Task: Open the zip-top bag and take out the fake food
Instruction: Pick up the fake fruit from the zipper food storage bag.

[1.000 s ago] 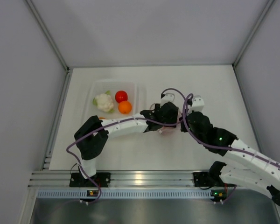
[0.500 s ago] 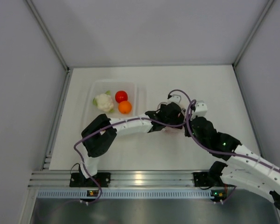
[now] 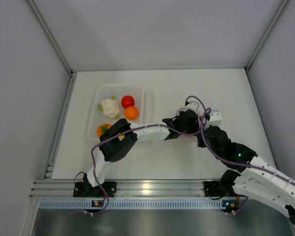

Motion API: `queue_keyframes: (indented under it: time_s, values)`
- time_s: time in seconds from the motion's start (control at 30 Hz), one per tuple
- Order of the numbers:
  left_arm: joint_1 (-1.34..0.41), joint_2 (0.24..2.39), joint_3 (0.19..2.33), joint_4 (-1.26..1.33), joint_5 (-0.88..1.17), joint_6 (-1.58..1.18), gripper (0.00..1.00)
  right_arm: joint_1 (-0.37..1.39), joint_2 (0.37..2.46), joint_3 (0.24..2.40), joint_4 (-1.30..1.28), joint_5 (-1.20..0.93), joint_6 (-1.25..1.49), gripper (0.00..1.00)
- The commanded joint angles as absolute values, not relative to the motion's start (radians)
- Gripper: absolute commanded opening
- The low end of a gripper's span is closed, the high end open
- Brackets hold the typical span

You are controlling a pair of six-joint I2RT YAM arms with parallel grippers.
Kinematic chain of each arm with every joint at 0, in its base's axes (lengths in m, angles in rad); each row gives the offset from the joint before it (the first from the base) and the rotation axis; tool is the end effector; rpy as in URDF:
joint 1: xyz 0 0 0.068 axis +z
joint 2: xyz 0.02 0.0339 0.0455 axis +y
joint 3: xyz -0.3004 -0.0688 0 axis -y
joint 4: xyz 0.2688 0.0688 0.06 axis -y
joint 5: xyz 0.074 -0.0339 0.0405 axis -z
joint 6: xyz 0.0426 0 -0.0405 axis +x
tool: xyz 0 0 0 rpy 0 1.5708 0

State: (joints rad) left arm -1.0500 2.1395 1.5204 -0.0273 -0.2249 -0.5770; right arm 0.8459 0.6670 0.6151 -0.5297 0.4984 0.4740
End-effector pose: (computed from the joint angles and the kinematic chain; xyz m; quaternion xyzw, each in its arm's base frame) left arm 0.2708 -0.4530 0.1899 0.1597 0.8764 -0.2530 0.3774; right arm 0.1138 0.0978 0.2841 -0.0426 0.8599 0.1105 0.4965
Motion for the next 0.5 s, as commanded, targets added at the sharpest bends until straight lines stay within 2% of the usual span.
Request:
queue_keyframes:
  time_s: [0.0,0.07,0.13,0.17,0.2,0.27,0.37,0.47]
  values:
    - [-1.040,2.180,1.546,-0.011,-0.271,-0.587,0.67,0.854,0.646,0.623,-0.537,0.408,0.463,0.00]
    - [-1.040,2.184,1.549,-0.011,-0.275,-0.578,0.63,0.854,0.646,0.620,-0.534,0.408,0.463,0.00]
    - [-1.040,2.191,1.552,-0.011,-0.275,-0.571,0.54,0.854,0.647,0.621,-0.534,0.405,0.463,0.00]
    - [-1.042,2.192,1.549,-0.011,-0.275,-0.569,0.48,0.854,0.646,0.621,-0.534,0.405,0.462,0.00]
    - [-1.040,2.192,1.548,-0.011,-0.275,-0.571,0.35,0.854,0.644,0.620,-0.534,0.405,0.463,0.00]
    - [-1.042,2.186,1.542,-0.011,-0.273,-0.572,0.24,0.856,0.641,0.621,-0.531,0.407,0.460,0.00]
    - [-1.043,2.154,1.510,-0.011,-0.297,-0.577,0.00,0.854,0.646,0.624,-0.529,0.413,0.460,0.00]
    - [-1.054,2.088,1.451,-0.011,-0.360,-0.577,0.00,0.853,0.655,0.626,-0.526,0.420,0.460,0.00]
